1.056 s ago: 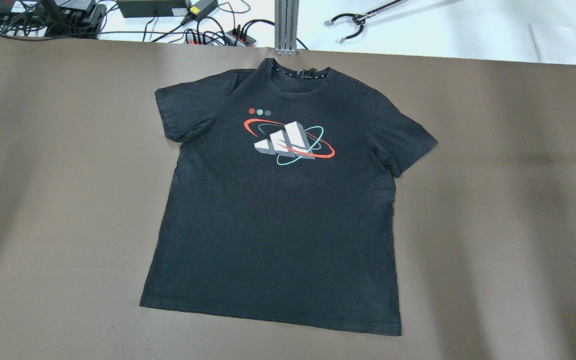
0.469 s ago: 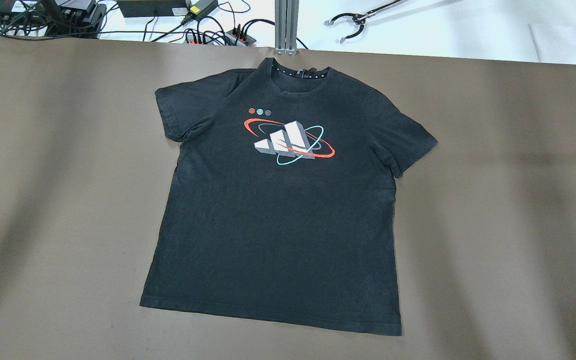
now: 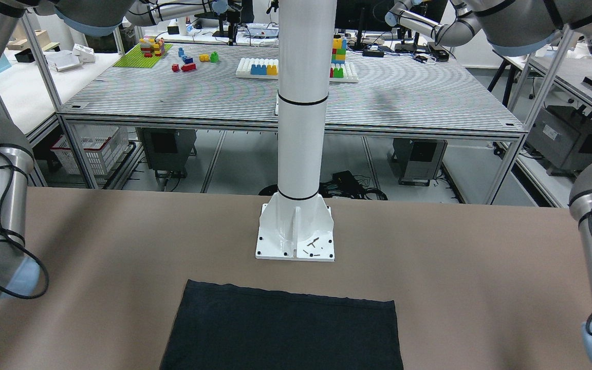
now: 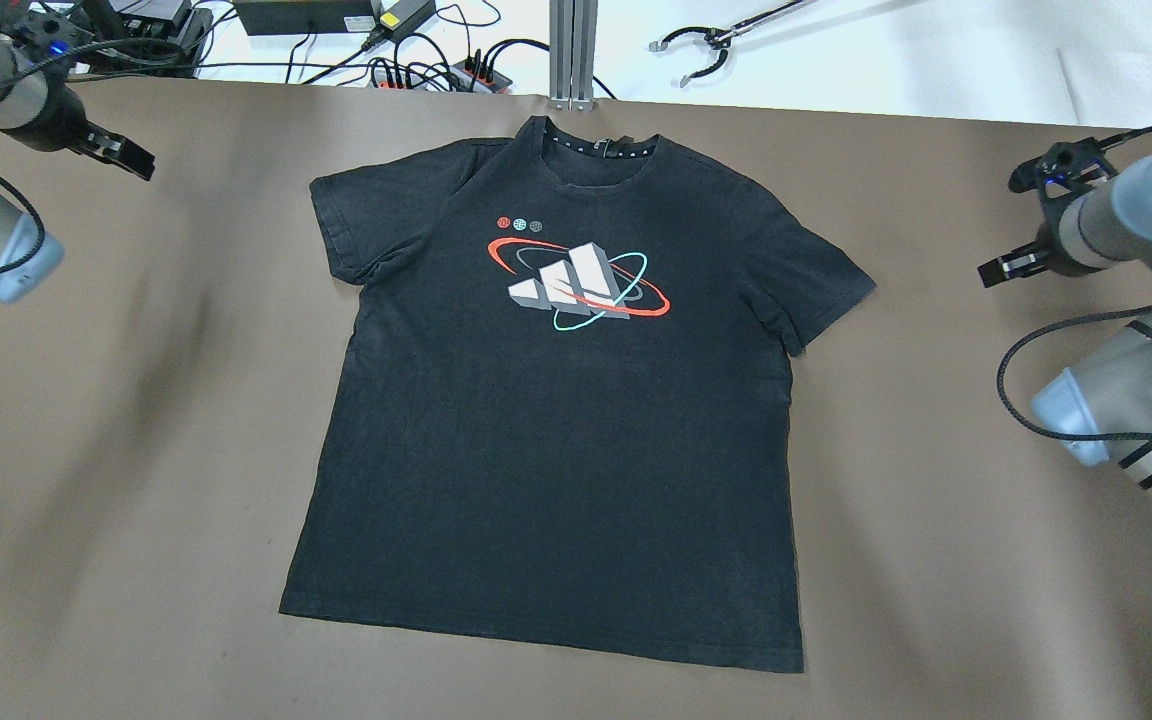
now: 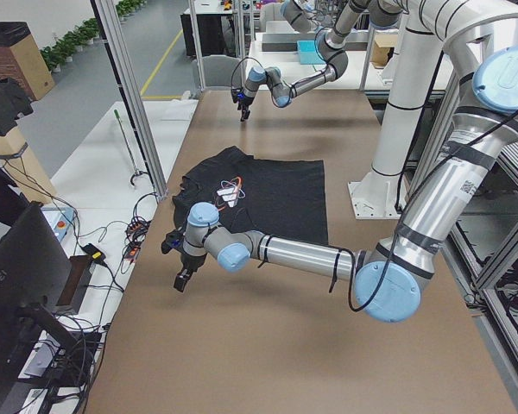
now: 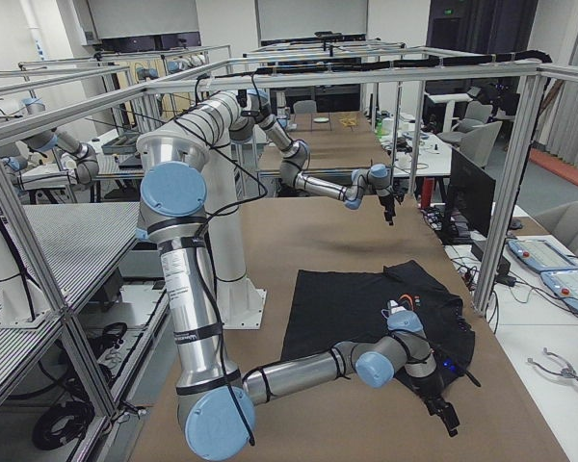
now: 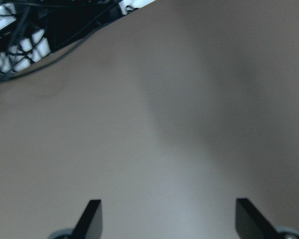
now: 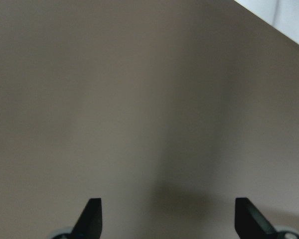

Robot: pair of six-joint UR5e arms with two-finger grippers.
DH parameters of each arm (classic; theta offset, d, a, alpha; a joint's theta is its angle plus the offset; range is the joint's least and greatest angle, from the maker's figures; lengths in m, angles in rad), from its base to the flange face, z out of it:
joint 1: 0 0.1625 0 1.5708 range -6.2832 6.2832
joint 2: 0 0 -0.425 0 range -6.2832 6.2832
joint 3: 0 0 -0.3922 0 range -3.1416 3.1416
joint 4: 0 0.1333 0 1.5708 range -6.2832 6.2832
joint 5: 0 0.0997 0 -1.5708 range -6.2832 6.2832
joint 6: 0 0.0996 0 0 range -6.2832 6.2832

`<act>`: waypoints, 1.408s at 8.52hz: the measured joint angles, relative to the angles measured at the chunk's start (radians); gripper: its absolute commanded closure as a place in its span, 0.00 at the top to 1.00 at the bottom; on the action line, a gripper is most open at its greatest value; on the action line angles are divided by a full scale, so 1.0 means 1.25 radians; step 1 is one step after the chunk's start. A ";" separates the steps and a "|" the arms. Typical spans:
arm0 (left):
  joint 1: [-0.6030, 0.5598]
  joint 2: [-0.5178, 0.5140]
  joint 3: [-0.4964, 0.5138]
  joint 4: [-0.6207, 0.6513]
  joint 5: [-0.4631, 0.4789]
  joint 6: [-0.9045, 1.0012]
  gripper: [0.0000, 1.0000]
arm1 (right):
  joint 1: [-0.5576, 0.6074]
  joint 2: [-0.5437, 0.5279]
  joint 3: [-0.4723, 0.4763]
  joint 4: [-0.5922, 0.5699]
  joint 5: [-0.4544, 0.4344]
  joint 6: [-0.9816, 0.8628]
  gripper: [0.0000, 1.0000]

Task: Fold clothes
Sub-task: 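Move the left gripper to the black shirt's far sleeve while the right arm approaches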

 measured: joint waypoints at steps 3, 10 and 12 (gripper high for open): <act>0.063 -0.143 0.192 -0.101 -0.040 -0.156 0.94 | -0.068 0.022 -0.016 0.044 0.001 0.109 0.93; 0.138 -0.338 0.512 -0.220 -0.045 -0.207 0.83 | -0.079 0.026 -0.015 0.053 0.001 0.116 0.94; 0.140 -0.360 0.541 -0.221 -0.027 -0.208 0.62 | -0.079 0.026 -0.015 0.053 0.001 0.113 0.94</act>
